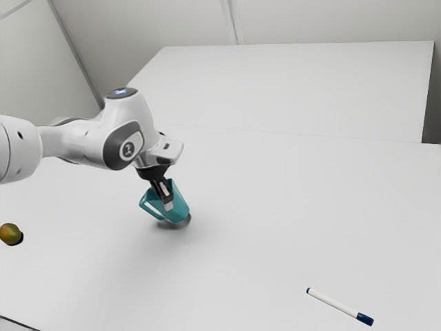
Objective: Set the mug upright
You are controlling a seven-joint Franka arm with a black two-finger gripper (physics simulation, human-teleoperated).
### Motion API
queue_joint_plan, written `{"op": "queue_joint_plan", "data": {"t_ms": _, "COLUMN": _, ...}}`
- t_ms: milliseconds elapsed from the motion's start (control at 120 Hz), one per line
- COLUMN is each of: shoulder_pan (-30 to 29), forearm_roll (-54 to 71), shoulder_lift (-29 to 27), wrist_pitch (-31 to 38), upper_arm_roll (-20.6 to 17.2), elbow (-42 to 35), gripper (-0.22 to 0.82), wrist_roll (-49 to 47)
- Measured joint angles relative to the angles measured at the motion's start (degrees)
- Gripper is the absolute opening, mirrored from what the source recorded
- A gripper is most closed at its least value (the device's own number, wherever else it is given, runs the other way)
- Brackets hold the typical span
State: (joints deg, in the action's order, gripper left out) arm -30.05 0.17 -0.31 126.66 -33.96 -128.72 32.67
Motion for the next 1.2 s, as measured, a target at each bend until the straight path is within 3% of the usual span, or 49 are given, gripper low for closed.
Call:
{"op": "queue_joint_plan", "data": {"t_ms": 400, "shoulder_pan": 0.81, "forearm_roll": 5.00, "shoulder_lift": 1.20, "wrist_pitch": -2.22, "upper_arm_roll": -0.85, "elbow": 0.29, "gripper": -0.14, "wrist_roll": -7.57}}
{"op": "queue_joint_plan", "data": {"t_ms": 800, "shoulder_pan": -5.78, "forearm_roll": 5.07, "shoulder_lift": -2.66, "wrist_pitch": -2.85, "upper_arm_roll": -3.29, "elbow": 0.97, "gripper": 0.29, "wrist_roll": -11.32}}
{"op": "queue_joint_plan", "data": {"t_ms": 1008, "shoulder_pan": -3.35, "forearm_roll": 4.87, "shoulder_lift": -7.03, "wrist_pitch": -5.25, "upper_arm_roll": -4.48, "elbow": 3.28, "gripper": 0.42, "wrist_roll": -12.39}}
{"op": "queue_joint_plan", "data": {"t_ms": 1200, "shoulder_pan": -4.09, "forearm_roll": 2.56, "shoulder_lift": -6.76, "wrist_pitch": -11.96, "upper_arm_roll": -4.16, "elbow": 11.34, "gripper": 0.53, "wrist_roll": -13.88}}
